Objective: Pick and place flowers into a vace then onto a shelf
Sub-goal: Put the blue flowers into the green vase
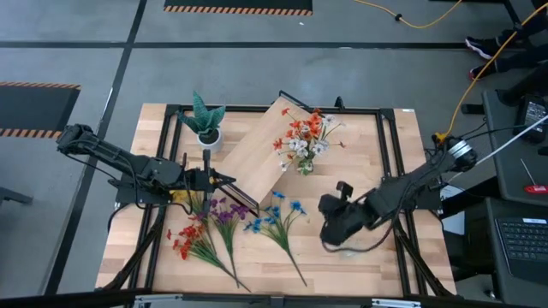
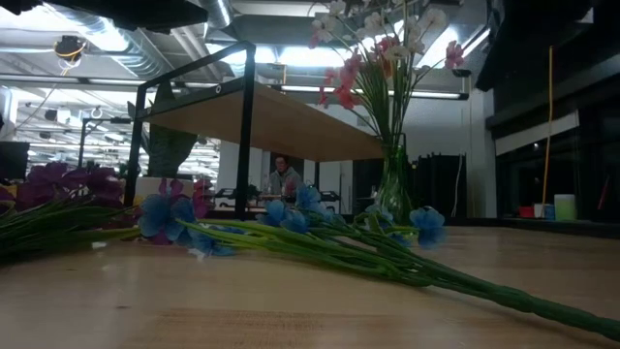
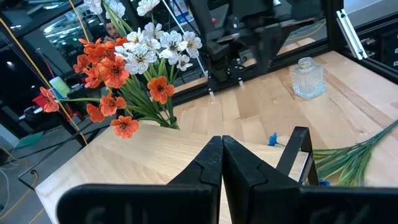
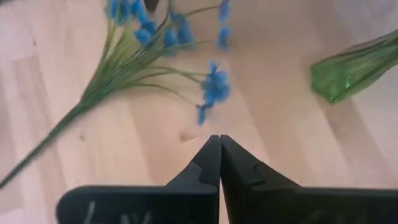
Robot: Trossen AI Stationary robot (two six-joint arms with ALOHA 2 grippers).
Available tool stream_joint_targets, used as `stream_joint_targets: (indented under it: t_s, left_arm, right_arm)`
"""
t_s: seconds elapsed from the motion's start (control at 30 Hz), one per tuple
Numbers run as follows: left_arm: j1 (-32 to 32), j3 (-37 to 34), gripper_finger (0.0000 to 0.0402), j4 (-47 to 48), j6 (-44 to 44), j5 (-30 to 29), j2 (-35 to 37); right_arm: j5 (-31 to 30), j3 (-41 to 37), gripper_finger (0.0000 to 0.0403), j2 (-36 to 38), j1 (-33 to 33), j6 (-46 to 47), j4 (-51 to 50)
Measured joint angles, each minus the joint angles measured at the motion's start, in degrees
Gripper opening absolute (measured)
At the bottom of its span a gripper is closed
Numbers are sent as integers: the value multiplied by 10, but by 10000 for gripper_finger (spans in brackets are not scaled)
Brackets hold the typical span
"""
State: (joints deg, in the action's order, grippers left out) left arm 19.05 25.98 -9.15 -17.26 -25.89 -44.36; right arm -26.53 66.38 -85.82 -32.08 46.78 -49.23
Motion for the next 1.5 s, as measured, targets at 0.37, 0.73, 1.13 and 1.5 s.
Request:
stream_joint_targets:
  t_s: [0.37, 0.73, 1.13, 1.5]
  left_arm:
    - [0, 0, 4, 0, 0, 0, 0]
    - [0, 0, 4, 3, 3, 0, 0]
    - [0, 0, 3, 38, 35, 76, 1]
    - [30, -18, 3, 123, 54, 91, 124]
  right_arm:
    - [5, 188, 2, -151, -74, 116, -111]
    - [7, 301, 4, -252, -108, 213, -133]
    - [32, 396, 2, -317, -109, 250, -147]
    - [29, 497, 2, -391, -109, 248, -241]
